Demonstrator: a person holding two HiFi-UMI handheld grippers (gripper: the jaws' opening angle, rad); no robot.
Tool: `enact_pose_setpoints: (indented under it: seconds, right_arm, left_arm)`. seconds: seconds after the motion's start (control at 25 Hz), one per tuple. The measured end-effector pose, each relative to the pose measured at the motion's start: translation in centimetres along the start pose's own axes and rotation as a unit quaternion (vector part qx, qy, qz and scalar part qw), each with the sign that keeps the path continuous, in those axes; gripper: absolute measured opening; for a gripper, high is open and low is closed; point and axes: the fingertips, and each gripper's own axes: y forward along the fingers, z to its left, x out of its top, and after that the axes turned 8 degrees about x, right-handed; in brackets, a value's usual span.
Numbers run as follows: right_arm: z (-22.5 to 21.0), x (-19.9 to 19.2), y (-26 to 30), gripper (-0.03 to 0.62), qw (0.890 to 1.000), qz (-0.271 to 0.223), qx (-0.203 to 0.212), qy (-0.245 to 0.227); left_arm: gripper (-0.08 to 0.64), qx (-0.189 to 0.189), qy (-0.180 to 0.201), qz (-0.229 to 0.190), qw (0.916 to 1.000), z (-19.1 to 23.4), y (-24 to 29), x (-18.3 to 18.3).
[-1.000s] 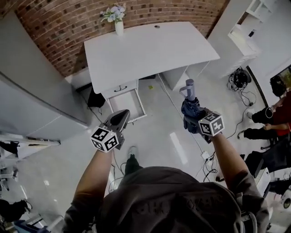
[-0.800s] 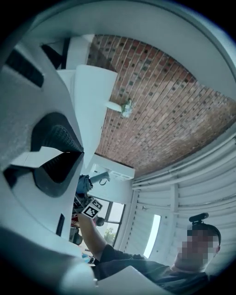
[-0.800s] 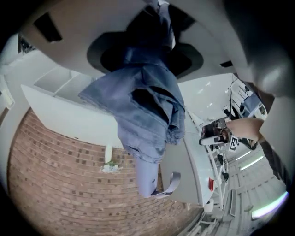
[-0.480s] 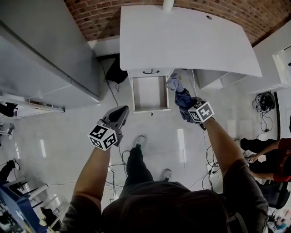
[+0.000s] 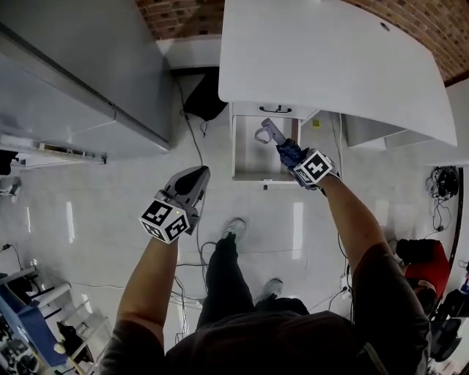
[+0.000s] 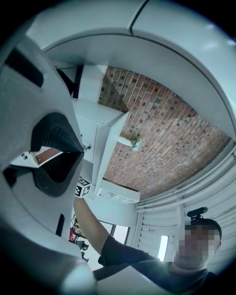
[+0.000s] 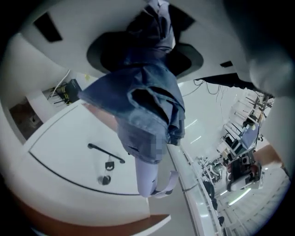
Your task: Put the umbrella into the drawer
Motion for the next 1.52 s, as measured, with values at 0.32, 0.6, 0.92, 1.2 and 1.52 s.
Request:
enact_pose_setpoints:
  seconds: [0.32,0.6,0.92,1.2,1.52]
  right_arm:
    - [-2.9,1.4,9.8,0.235,0.998,0.061,0.004,0.000]
    - [-4.9,1.1,15.6,0.235,0.995,0.099,0.004,0.026]
    - [-5.5,0.8,20.1,0.236,0.990,0.137,0.003,0.045]
    - [-5.5,1.2,22.6,0.236,0.988,0.149,-0.004,0.033]
    - [-6.5,1.0,24.1,0.250,0.990,0.138,-0.015,0.028]
  left_arm:
    - [0.003,0.009,-0.019,0.002,0.9998,5.1,1.0,-3.5]
    - [0.003,0.011,-0.017,0.016,0.9997,7.7,1.6,-5.7]
    - [0.003,0.011,-0.015,0.028,0.9994,9.1,2.7,-7.5]
    - [0.003,0.012,-0.029,0.032,0.9990,9.6,3.4,-8.9]
    - [0.003,0.015,-0.036,0.045,0.9982,9.8,4.3,-9.6]
